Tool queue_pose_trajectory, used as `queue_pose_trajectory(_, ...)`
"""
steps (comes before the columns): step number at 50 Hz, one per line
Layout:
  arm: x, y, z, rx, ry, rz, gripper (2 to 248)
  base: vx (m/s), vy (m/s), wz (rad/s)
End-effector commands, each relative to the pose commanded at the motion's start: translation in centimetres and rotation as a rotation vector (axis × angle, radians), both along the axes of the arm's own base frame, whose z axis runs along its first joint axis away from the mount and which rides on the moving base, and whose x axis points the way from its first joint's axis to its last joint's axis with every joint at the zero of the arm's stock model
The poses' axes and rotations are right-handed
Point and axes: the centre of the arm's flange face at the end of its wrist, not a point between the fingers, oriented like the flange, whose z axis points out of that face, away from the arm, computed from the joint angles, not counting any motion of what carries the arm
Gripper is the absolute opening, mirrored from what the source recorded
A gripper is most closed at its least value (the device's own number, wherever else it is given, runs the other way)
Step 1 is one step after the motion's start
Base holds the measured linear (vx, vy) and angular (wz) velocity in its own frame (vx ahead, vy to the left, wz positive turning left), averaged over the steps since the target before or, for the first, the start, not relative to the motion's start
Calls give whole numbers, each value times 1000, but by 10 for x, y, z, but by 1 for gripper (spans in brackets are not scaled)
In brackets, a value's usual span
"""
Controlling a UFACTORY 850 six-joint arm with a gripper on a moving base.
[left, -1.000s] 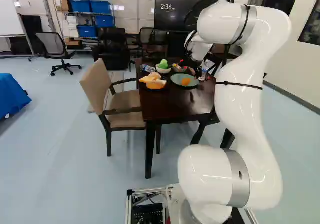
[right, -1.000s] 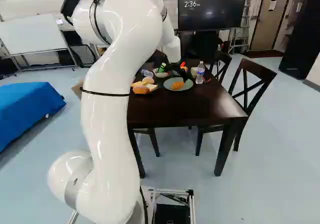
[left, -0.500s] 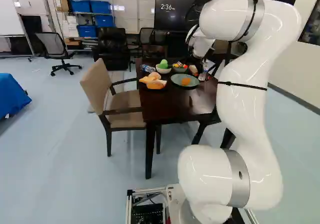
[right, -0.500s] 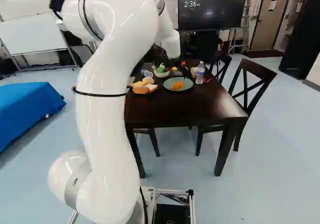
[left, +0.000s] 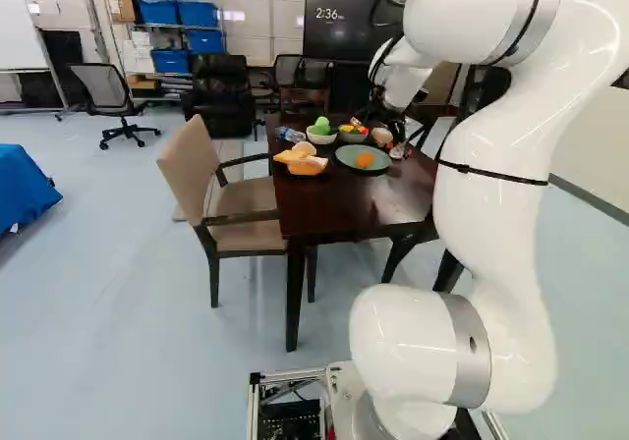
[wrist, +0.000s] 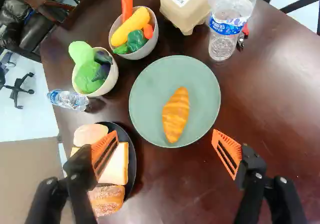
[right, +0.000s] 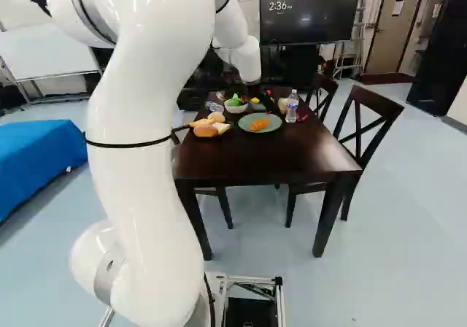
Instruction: Move the croissant to the empty plate
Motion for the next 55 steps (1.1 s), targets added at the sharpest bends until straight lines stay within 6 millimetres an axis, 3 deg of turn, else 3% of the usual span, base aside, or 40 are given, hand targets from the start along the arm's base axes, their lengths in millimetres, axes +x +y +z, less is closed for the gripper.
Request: queue_pose_trajectory(55,-98,53,4,11,41,45,247,0,0,0)
